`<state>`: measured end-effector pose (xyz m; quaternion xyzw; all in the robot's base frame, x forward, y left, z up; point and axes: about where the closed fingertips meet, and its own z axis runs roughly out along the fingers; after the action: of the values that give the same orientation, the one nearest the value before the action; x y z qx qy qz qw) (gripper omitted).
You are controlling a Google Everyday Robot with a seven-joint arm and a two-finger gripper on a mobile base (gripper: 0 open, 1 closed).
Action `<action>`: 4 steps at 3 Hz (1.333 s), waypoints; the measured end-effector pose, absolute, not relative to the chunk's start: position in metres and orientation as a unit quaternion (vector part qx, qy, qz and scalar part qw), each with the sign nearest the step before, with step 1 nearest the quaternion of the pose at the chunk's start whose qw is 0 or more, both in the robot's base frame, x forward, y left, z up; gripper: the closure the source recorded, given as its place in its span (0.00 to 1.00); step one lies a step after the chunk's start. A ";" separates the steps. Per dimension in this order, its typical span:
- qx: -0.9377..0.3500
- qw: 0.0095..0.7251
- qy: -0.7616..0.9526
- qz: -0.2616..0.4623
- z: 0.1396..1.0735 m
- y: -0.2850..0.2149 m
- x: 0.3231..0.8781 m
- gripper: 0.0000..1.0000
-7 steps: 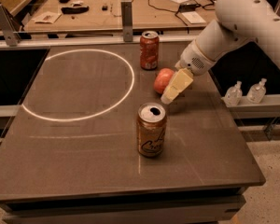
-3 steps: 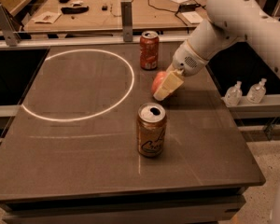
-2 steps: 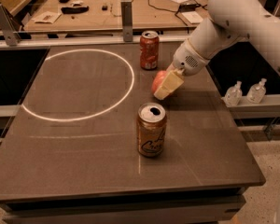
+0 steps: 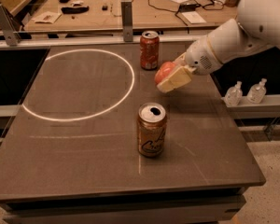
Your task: Pick apple
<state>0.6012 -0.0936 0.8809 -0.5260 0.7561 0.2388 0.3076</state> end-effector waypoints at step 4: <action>-0.435 0.488 0.661 0.368 0.922 -0.113 0.610 1.00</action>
Offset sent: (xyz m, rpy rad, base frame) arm 0.0083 -0.0300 0.0373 0.4294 -0.0750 -0.1115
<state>0.6105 -0.1127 0.9224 -0.4348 0.6613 0.3684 0.4878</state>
